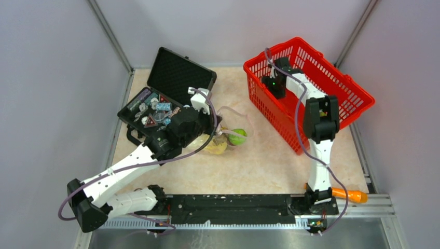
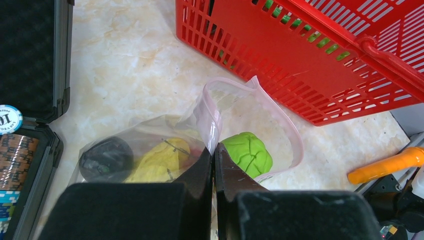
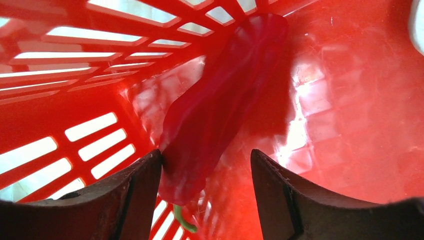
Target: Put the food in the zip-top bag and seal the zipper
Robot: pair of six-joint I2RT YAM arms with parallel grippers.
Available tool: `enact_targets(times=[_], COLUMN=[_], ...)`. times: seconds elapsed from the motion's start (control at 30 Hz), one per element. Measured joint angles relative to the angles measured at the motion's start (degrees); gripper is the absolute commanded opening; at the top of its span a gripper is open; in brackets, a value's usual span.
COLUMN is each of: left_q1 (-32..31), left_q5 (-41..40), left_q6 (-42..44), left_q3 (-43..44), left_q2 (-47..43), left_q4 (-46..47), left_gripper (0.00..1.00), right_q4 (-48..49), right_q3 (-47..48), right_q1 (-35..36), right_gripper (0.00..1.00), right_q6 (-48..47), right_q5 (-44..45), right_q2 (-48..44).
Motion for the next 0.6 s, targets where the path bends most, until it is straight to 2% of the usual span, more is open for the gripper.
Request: enact_targets(times=[0.13,0.2,0.3,0.4,0.6], left_q1=[0.0,0.0,0.0,0.1,0.1], left_q5=[0.0,0.0,0.0,0.0,0.0], left_q6=[0.0,-0.1,-0.2,-0.3,-0.3], left_q3=[-0.9,-1.2,-1.4,-1.4,-1.5], left_q2=[-0.9,-1.4,-1.6,-1.7,-1.9], left_q4=[0.0,0.0,0.0,0.0,0.0], left_gripper=[0.00,0.00,0.00,0.00,0.00], right_q4=[2.0,2.3,3.5,6.1,9.6], right_q3=[-1.5,-2.4,-3.5,-5.9,-13.2], right_q1=[0.0,0.0,0.0,-0.1,0.0], right_gripper=[0.59,0.46,0.38,0.19,0.15], right_q6=[0.4,0.7,1.2,2.0,2.3], right_q5=[-0.3,0.0,0.8,1.5,3.7], right_q2=[0.0,0.3,0.8,-0.5,-6.1])
